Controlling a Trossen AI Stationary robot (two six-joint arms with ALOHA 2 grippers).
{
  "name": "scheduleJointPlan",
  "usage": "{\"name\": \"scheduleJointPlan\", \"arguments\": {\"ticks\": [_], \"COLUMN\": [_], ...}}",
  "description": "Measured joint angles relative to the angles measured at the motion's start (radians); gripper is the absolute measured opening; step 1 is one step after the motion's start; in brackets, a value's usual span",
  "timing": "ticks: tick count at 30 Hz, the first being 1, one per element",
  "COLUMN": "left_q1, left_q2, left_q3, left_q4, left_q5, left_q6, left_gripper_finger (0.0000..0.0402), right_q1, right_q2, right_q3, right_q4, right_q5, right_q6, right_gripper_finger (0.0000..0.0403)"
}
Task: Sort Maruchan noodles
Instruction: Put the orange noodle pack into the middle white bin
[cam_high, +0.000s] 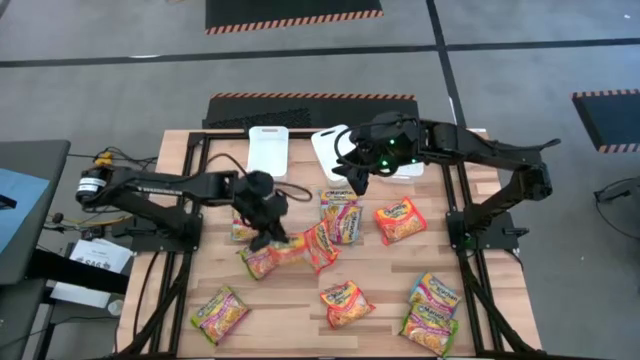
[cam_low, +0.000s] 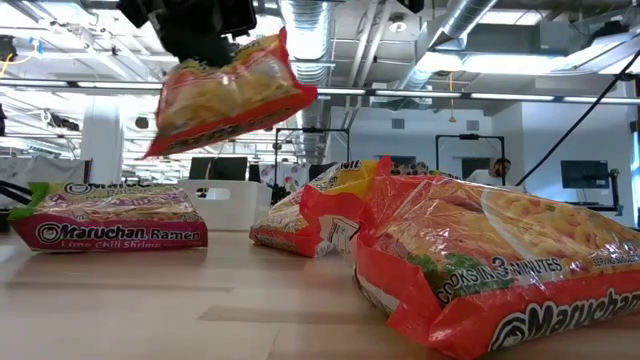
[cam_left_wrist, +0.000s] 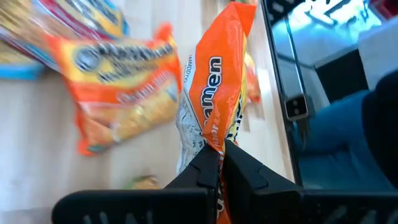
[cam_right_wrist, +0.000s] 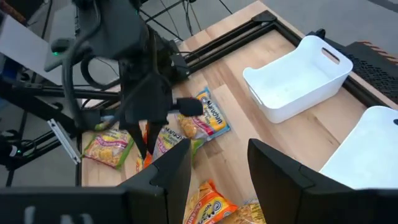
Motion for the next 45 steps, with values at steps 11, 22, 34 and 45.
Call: {"name": "scheduleJointPlan", "arguments": {"ticks": [11,22,34,45], "left_q1": [0.131,0.234,0.329,0.330], "left_q2": [-0.064,-0.059,-0.059,-0.058], "left_q3": [0.024,0.113,0.143,0.143], "left_q4": [-0.006,-0.004,0.007,0.034], "left_q5": [-0.115,-0.169,-0.203,-0.210], "left_q6": [0.136,0.249,0.271,0.282], "left_gripper_finger": [0.0000,0.0000,0.0000,0.0000], "right_q1": [-0.005,-0.053,-0.117,-0.133], "right_q2": [0.011,0.087,0.176,0.265], "right_q3": [0.002,0.003,0.001,-0.001], "right_q4": [0.078,0.171,0.219,0.222], "right_q5": [0.001,-0.032,-0.208,-0.217], "right_q6": [-0.079,-0.211,-0.429,-0.407], "right_gripper_finger": [0.0193,0.0250,0.0250,0.0250]}}
